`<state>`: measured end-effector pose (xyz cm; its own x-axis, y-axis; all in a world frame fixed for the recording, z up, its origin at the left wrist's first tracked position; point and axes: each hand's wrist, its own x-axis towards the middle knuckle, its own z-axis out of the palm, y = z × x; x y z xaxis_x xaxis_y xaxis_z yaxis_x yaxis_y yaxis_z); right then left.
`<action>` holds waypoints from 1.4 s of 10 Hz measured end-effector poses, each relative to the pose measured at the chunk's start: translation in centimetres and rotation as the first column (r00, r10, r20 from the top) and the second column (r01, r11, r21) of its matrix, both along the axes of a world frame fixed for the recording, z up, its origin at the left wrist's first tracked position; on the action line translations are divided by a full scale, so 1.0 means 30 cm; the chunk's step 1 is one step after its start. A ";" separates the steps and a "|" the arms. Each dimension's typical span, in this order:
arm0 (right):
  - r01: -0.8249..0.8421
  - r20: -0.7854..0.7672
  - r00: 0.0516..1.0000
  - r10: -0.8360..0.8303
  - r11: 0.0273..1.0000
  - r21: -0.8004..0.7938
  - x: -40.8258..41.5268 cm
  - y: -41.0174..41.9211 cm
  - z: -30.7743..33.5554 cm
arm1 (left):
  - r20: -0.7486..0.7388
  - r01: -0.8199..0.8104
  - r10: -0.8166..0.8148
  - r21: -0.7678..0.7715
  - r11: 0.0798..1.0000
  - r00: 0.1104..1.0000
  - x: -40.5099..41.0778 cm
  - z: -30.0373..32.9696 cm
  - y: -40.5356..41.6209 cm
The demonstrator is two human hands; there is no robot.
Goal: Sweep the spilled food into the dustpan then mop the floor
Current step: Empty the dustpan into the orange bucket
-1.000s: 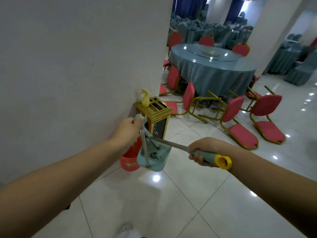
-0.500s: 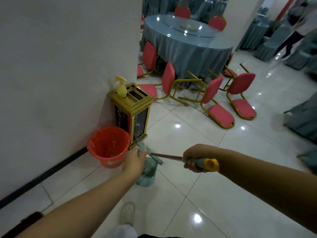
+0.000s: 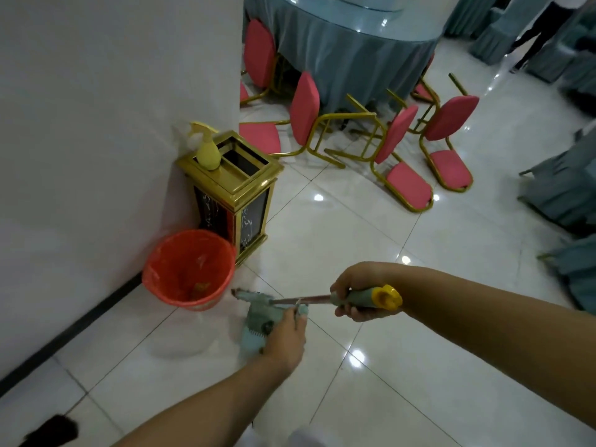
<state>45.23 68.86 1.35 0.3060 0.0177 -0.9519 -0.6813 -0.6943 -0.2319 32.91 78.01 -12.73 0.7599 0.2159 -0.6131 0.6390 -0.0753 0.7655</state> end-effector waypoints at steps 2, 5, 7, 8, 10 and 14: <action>-0.178 -0.093 0.981 0.172 0.982 -0.061 0.065 0.021 0.025 | -0.092 -0.024 0.006 -0.196 0.980 0.996 0.017 -0.041 -0.024; -0.394 -0.172 0.906 0.386 0.919 -0.014 0.131 0.020 0.019 | -0.331 -0.218 0.072 -0.429 0.877 0.941 0.052 -0.056 -0.064; -0.488 -0.163 0.856 0.491 0.871 0.060 0.141 0.003 -0.004 | -0.560 -0.545 0.213 -0.534 0.646 0.801 0.112 -0.096 -0.054; -0.493 -0.175 0.846 0.504 0.863 0.106 0.160 -0.029 -0.005 | -0.645 -0.635 0.231 -0.509 0.581 0.729 0.136 -0.116 -0.088; -0.528 -0.168 0.818 0.551 0.833 0.164 0.166 -0.101 -0.023 | -0.759 -0.742 0.271 -0.383 0.550 0.592 0.184 -0.137 -0.154; -0.484 -0.122 0.825 0.552 0.800 0.354 0.243 -0.136 0.029 | -0.723 -0.812 0.384 -0.442 0.382 0.574 0.347 -0.114 -0.236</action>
<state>52.52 64.79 2.22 -0.0356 0.4046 -0.9138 -0.2939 -0.8782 -0.3774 43.30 70.93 -16.16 0.1958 -0.1410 -0.9705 0.5098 0.8600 -0.0221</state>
